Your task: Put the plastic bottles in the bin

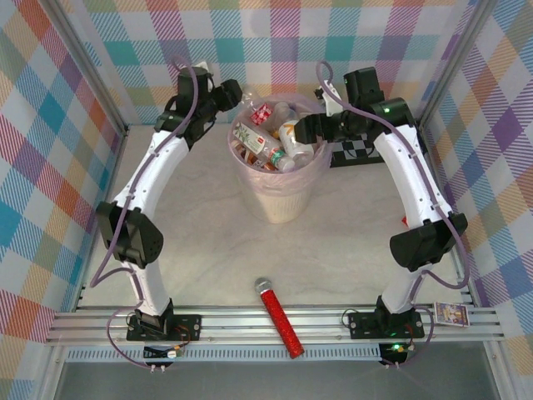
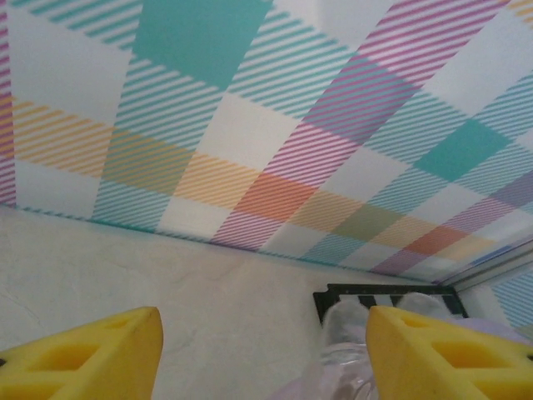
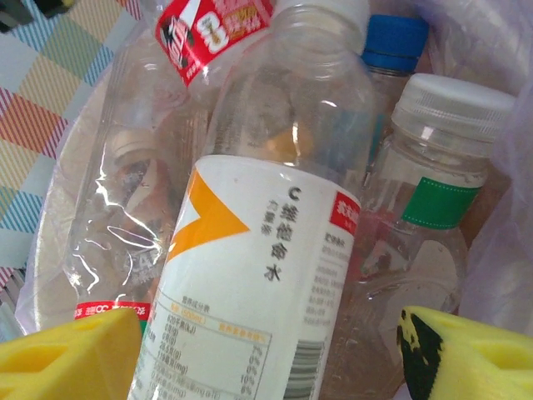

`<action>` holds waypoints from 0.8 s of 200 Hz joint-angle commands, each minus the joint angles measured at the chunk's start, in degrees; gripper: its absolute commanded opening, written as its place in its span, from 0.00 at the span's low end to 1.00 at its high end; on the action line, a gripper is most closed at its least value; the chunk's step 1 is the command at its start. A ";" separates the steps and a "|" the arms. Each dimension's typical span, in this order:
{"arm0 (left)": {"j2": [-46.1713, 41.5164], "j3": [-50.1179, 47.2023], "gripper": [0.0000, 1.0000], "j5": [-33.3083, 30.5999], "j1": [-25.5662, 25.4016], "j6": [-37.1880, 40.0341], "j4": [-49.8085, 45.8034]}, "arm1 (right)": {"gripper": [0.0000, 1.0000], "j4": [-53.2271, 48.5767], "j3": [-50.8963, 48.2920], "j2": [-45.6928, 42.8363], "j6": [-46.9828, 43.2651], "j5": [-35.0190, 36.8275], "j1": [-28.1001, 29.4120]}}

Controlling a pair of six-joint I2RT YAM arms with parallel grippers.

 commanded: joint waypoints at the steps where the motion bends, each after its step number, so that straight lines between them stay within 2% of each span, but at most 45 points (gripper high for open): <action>1: -0.86 0.98 0.64 1.41 -0.65 1.85 -1.31 | 0.80 2.05 0.32 0.36 0.17 -0.89 0.62; 50: -4.22 -4.83 0.64 0.32 -2.78 5.40 -1.90 | 0.80 1.70 2.39 3.58 0.10 0.94 1.14; 95: -7.16 -10.27 0.65 -1.58 -2.77 5.58 -0.55 | 0.80 1.08 3.94 5.06 0.21 1.68 1.63; 126: -8.70 -8.27 0.76 -0.77 -1.70 4.54 -1.05 | 0.82 -1.13 8.89 6.06 -0.29 3.84 1.59; 160: -11.59 -6.45 0.90 -2.12 -0.82 5.15 -1.49 | 0.90 -4.14 17.42 8.21 -0.86 5.54 1.20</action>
